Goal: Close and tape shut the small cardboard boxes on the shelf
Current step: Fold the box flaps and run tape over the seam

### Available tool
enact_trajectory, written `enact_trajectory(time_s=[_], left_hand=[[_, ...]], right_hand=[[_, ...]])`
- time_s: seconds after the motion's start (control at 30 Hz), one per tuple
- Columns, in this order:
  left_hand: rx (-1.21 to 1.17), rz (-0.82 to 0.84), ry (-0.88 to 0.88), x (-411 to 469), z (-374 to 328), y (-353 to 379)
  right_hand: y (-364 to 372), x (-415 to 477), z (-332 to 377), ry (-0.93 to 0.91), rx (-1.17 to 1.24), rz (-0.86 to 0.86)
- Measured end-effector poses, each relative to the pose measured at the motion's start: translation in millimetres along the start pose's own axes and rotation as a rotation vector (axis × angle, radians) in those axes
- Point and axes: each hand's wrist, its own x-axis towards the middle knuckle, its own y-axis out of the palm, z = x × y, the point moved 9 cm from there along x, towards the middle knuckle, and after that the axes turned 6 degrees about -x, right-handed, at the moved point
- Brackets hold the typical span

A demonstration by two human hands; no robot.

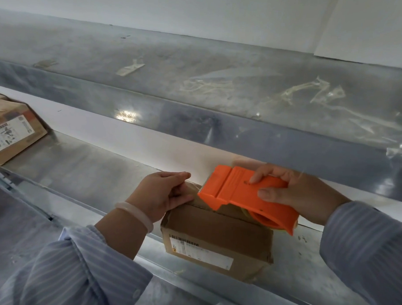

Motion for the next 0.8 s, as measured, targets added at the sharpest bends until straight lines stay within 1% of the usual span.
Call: enact_trajectory(time_s=[0.1, 0.17, 0.3, 0.43, 0.53, 0.67, 0.8], left_hand=[[-0.021, -0.008, -0.001, 1.0, -1.5, -2.1], [-0.038, -0.003, -0.005, 1.0, -1.4, -2.6], [-0.065, 0.013, -0.008, 0.4, 0.5, -0.8], [-0.061, 0.044, -0.035, 0.0, -0.5, -0.4], [0.054, 0.067, -0.052, -1.5, -5.6, -7.6], [0.251, 0.072, -0.019, -4.6, -18.0, -19.1], [0.303, 0.046, 0.009, -2.5, -23.6, -28.7]], right_hand=[[8.3, 2.7, 5.0, 0.009, 0.105, 0.029], [16.6, 5.2, 3.3, 0.027, 0.117, 0.059], [19.4, 6.7, -7.6, 0.081, 0.109, 0.054], [19.7, 7.0, -9.6, 0.087, -0.005, 0.062], [22.7, 8.6, -6.5, 0.083, -0.062, 0.093], [26.0, 7.0, -0.7, 0.067, -0.116, 0.136], [27.5, 8.2, -0.2, 0.064, -0.13, 0.15]])
